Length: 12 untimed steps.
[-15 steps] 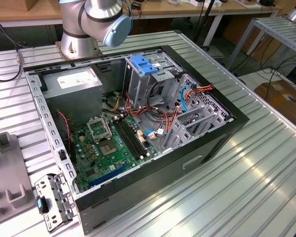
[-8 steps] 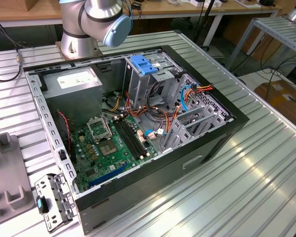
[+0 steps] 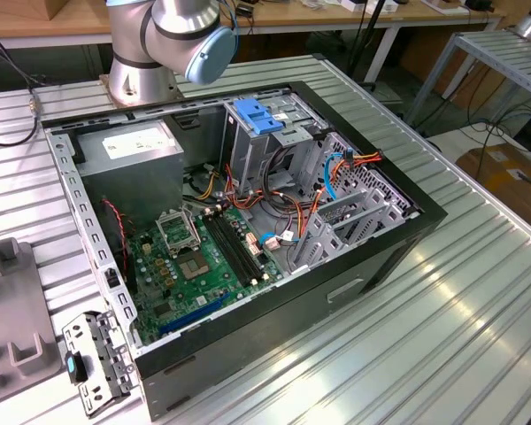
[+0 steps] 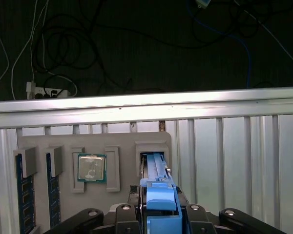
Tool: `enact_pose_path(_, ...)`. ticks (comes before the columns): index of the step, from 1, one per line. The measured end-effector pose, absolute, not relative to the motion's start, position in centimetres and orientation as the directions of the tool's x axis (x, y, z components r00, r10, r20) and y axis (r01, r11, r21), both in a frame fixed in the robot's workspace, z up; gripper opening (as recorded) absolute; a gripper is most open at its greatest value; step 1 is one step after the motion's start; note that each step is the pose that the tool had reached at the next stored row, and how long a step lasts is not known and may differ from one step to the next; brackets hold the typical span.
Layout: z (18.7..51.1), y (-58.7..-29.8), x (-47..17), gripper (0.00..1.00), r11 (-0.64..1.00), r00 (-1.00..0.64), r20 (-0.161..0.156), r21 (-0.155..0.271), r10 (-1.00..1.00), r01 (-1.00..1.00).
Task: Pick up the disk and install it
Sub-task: 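Pick up the disk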
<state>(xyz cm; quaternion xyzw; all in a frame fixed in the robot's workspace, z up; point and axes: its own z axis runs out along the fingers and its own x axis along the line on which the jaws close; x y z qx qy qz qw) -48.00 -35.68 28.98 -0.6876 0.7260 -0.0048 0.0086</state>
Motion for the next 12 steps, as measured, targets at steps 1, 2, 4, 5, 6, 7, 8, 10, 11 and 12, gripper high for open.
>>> enact_pose_path(1,28.98,-35.68,-48.00,0.37,0.054,-0.054,-0.006,-0.019,-0.999,-0.998)
enact_pose_path(2,28.98,-35.68,-48.00,0.37,0.054,-0.054,-0.006,-0.019,-0.999,-0.998)
enact_pose_path(4,28.98,-35.67,-48.00,0.37,0.054,-0.054,-0.006,-0.019,-0.999,-0.998)
enact_pose_path(5,28.98,-35.67,-48.00,0.37,0.054,-0.054,-0.006,-0.019,-0.999,-0.998)
enact_pose_path(6,28.98,-35.67,-48.00,0.37,0.054,-0.054,-0.006,-0.019,-0.999,-0.998)
enact_pose_path(7,28.98,-35.67,-48.00,0.37,0.054,-0.054,-0.006,-0.019,-0.999,-0.998)
enact_pose_path(8,28.98,-35.67,-48.00,0.37,0.054,-0.054,-0.006,-0.019,-0.999,-0.998)
enact_pose_path(10,28.98,-35.67,-48.00,0.37,0.053,-0.053,-0.006,-0.019,-0.999,-0.998)
enact_pose_path(11,28.98,-35.67,-48.00,0.37,0.048,-0.048,-0.006,-0.019,-0.999,-0.999)
enact_pose_path(12,28.98,-35.67,-48.00,0.37,0.037,-0.036,-0.006,-0.019,-0.999,-0.999)
